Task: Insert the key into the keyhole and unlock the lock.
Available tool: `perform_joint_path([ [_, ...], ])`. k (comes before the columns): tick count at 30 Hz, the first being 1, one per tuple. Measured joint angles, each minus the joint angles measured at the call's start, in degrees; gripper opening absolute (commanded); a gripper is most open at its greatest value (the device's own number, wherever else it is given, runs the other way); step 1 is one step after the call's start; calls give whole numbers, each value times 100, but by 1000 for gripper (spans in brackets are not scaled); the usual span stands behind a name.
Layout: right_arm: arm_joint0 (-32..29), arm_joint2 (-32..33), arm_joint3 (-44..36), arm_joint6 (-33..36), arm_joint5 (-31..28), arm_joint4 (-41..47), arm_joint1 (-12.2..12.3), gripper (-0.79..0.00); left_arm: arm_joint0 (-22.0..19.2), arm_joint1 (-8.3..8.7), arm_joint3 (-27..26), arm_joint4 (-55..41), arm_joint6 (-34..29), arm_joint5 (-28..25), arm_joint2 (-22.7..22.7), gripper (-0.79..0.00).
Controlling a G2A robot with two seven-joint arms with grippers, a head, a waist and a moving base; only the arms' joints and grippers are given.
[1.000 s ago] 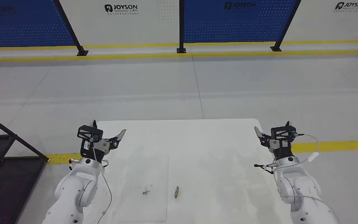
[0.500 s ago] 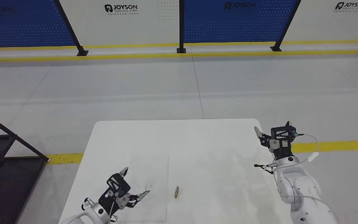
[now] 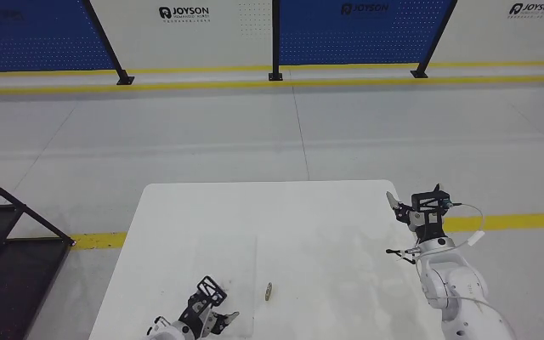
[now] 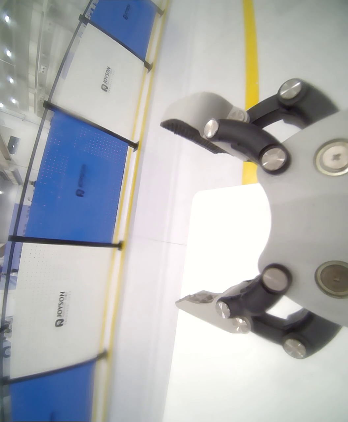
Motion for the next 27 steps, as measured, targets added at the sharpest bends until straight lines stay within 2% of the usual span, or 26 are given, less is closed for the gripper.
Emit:
perform_joint_path([
  [1, 0, 0, 0, 0, 0, 0, 0, 0, -48, -8, 46, 52, -37, 88, 69, -68],
  [5, 0, 0, 0, 0, 0, 0, 0, 0, -184, -32, 158, -39, -108, 370, 157, -379],
  [6, 0, 0, 0, 0, 0, 0, 0, 0, -214, -37, 180, -77, -133, 414, 168, -397],
  [13, 0, 0, 0, 0, 0, 0, 0, 0, -359, -55, 269, -88, -194, 660, 273, -431],
  [19, 0, 0, 0, 0, 0, 0, 0, 0, -400, -44, 283, -107, -224, 658, 243, -459],
  [23, 0, 0, 0, 0, 0, 0, 0, 0, -422, -38, 316, -84, -224, 643, 246, -529],
  [27, 0, 0, 0, 0, 0, 0, 0, 0, -463, -35, 376, -146, -199, 611, 251, -511],
])
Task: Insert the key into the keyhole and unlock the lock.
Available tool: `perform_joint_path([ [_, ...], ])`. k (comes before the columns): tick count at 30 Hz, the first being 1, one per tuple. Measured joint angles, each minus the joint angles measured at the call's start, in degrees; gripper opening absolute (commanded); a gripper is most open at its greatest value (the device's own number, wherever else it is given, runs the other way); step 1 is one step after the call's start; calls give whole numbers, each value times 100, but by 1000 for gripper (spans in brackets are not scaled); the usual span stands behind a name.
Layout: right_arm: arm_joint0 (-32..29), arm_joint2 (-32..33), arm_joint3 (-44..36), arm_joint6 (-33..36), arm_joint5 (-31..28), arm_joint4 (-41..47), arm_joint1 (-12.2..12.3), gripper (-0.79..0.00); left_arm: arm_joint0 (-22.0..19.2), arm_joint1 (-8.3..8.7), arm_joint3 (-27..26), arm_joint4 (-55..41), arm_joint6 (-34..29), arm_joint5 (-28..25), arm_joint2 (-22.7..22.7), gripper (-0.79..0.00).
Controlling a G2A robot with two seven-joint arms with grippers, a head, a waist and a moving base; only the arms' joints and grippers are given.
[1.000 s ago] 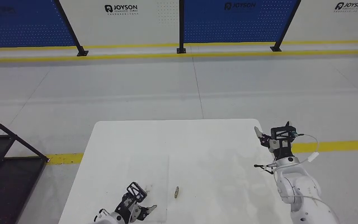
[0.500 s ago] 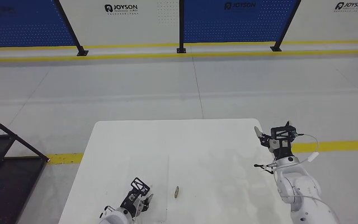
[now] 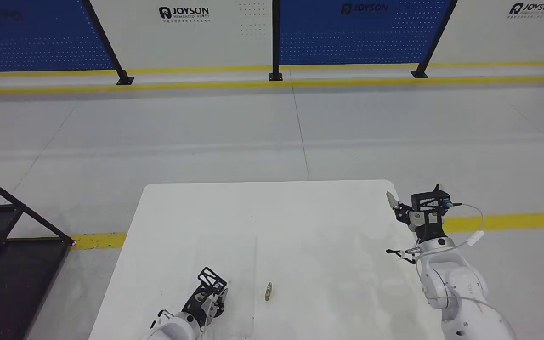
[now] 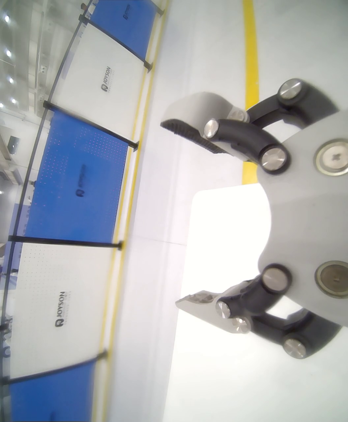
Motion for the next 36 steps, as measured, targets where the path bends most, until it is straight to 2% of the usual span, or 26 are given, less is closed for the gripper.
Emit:
perform_joint_path([
  [4, 0, 0, 0, 0, 0, 0, 0, 0, -16, 5, 38, 30, 5, -37, 43, -496],
  [12, 0, 0, 0, 0, 0, 0, 0, 0, -74, 8, 83, 117, -13, -2, 124, -563],
  [17, 0, 0, 0, 0, 0, 0, 0, 0, -137, 11, 143, 96, -19, 14, 129, -640],
  [20, 0, 0, 0, 0, 0, 0, 0, 0, -135, 15, 133, 104, -20, 32, 126, -785],
  [30, 0, 0, 0, 0, 0, 0, 0, 0, 3, 38, -32, 100, 120, 93, 52, -785],
  [36, 0, 0, 0, 0, 0, 0, 0, 0, 172, 54, -254, -32, 512, 134, -47, -785],
])
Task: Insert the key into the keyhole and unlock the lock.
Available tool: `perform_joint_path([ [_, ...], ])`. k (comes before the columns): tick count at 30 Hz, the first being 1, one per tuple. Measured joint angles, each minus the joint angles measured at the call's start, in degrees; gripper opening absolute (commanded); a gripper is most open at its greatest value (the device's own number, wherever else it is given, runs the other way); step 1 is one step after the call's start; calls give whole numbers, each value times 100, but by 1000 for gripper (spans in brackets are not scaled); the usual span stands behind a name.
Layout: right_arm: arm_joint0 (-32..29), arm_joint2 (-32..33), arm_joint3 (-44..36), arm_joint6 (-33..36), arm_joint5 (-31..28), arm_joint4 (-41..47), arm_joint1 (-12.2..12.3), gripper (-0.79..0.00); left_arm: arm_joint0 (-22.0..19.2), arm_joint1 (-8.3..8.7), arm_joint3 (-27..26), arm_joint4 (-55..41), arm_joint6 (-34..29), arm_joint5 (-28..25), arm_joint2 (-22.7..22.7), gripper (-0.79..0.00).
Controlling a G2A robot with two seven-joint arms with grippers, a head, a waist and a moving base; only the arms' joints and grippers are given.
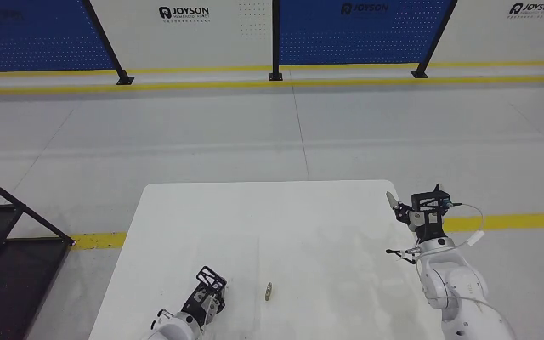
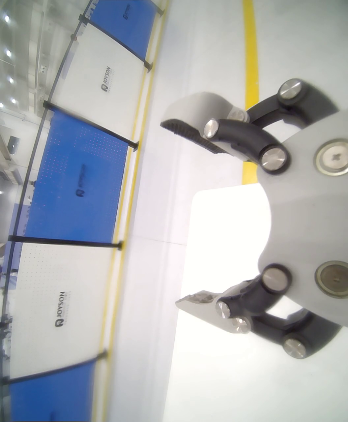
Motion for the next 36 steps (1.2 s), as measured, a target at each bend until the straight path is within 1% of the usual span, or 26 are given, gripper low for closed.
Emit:
perform_joint_path([
  [8, 0, 0, 0, 0, 0, 0, 0, 0, 150, 16, 15, -534, 705, -81, -234, -785],
  [11, 0, 0, 0, 0, 0, 0, 0, 0, 261, 26, -61, -753, 1187, -180, -351, -785],
  [15, -1, 4, 6, 1, -6, 6, 0, 0, 490, 51, -158, -1020, 2319, -454, -601, -785],
  [18, -79, 3, -4, 51, -224, -114, 10, 0, 604, 67, -115, -1149, 3371, -699, -770, -785],
  [20, -228, -132, -119, 49, -363, -342, 10, 0, 637, 80, -12, -1252, 4071, -1010, -841, -785],
  [23, -524, -556, -372, 82, -588, -942, 7, 0, 597, 91, 195, -1316, 4826, -1249, -927, -785],
  [24, -642, -806, -481, 95, -722, -1255, 4, 0, 559, 96, 280, -1342, 5057, -1407, -927, -785],
  [26, -793, -1179, -603, 96, -888, -1691, -2, 0, 487, 107, 424, -1304, 5313, -1595, -958, -785],
  [30, -1040, -1989, -696, 84, -1220, -2605, -11, 0, 463, 111, 477, -1264, 5382, -1614, -973, -785],
  [33, -1137, -2648, -615, 65, -1624, -3235, -19, 0, 465, 110, 472, -1267, 5376, -1612, -972, -785],
  [36, -1163, -3091, -491, -9, -1878, -3512, -29, 0, 465, 110, 473, -1267, 5376, -1612, -972, -785],
])
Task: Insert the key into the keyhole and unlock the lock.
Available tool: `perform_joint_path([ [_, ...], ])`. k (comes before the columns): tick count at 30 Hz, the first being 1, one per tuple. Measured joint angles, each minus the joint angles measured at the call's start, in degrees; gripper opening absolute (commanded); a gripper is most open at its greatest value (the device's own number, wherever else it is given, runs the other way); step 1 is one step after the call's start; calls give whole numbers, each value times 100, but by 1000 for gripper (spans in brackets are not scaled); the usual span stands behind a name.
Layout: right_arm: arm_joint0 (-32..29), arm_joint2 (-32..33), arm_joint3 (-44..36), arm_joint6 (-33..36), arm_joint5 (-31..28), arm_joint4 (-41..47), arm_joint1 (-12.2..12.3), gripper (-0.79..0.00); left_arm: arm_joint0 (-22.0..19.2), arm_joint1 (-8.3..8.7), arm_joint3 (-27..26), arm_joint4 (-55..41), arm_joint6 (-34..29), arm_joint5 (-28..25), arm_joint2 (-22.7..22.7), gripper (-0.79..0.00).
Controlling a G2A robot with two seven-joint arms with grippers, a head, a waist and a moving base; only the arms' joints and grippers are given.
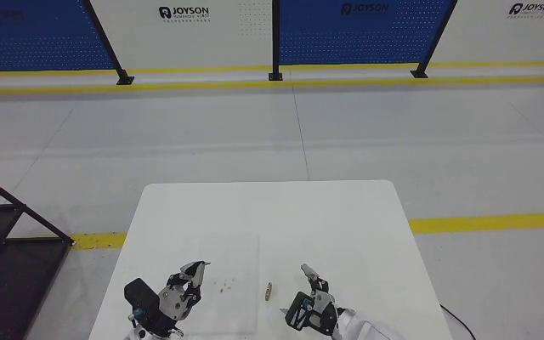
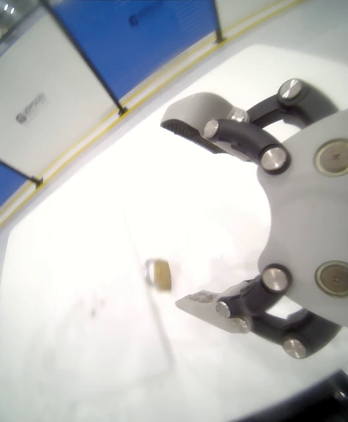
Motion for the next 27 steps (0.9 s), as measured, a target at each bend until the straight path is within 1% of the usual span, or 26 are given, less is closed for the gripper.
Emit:
perform_joint_path([
  [3, 40, -324, 169, -32, -24, 42, -39, 0, 0, 0, 0, 0, 0, 0, 0, -785],
  [5, 162, -542, 374, 102, 130, 267, -105, 0, 0, 0, 0, 0, 0, 0, 0, -785],
  [8, 414, -895, 738, 283, 649, 505, -235, 0, 0, 0, 0, 0, 0, 0, 0, -785],
  [9, 513, -1031, 902, 286, 967, 457, -288, 0, 0, 0, 0, 0, 0, 0, 0, -785],
  [11, 662, -1201, 1154, 199, 1348, 379, -352, 0, 0, 0, 0, 0, 0, 0, 0, -785],
  [16, 974, -1380, 1729, -167, 1773, 1013, -486, 0, 0, 0, 0, 0, 0, 0, 0, -785],
  [17, 1009, -1402, 1802, -225, 1819, 1076, -501, -77, 0, 0, 0, 0, 0, 0, 0, -785],
  [18, 1047, -1426, 1885, -294, 1849, 1151, -518, -188, 0, 0, 0, 0, 0, 0, 0, -785],
  [21, 1120, -1470, 2038, -404, 1904, 1260, -546, -302, 0, 0, 0, 0, 0, 0, 0, -785],
  [22, 1139, -1482, 2073, -414, 1921, 1279, -554, -379, 0, 0, 0, 0, 0, 0, 0, -785],
  [23, 1158, -1495, 2107, -416, 1931, 1299, -561, -394, 0, 0, 0, 0, 0, 0, 0, -785],
  [27, 1254, -1559, 2231, -385, 1990, 1369, -598, -406, 0, 0, 0, 0, 0, 0, 0, -785],
])
